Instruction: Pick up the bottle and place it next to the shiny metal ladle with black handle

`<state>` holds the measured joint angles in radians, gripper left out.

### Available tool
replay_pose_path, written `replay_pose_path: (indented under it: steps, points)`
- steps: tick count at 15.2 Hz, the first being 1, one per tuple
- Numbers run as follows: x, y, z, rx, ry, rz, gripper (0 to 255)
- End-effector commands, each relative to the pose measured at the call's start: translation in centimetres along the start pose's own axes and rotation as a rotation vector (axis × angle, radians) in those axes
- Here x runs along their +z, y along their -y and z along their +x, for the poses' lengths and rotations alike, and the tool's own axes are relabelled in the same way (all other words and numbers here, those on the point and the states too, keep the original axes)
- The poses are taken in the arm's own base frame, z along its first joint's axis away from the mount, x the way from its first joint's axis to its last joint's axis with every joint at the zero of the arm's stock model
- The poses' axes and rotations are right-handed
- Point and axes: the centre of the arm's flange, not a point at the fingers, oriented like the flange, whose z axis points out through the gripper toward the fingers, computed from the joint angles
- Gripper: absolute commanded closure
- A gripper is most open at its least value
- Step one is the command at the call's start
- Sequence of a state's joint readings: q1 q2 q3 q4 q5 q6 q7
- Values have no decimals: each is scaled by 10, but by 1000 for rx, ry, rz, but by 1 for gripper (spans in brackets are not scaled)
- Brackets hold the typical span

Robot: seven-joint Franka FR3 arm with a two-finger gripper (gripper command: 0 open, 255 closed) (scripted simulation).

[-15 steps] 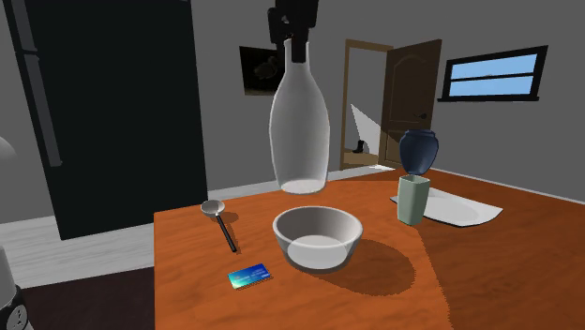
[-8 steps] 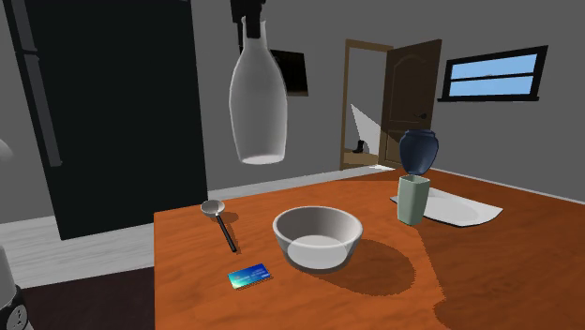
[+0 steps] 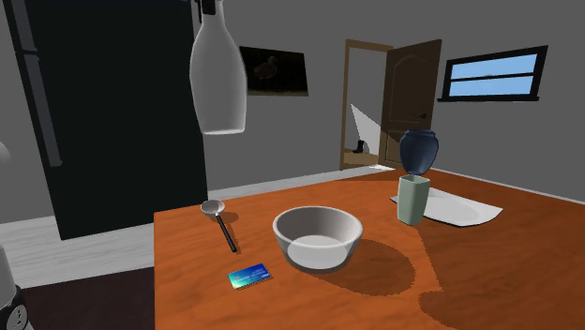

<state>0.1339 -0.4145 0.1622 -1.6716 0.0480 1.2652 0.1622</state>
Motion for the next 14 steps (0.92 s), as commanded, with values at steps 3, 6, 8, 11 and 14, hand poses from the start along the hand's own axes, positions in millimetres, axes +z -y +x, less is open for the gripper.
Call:
replay_pose_path:
  steps: [3,6,8,11,14]
  points:
    - [-2,11,-9,1,0,0,255]
    - [14,11,-9,1,0,0,255]
    - [25,12,-9,1,0,0,255]
    - [41,12,-9,1,0,0,255]
    - [56,12,-9,1,0,0,255]
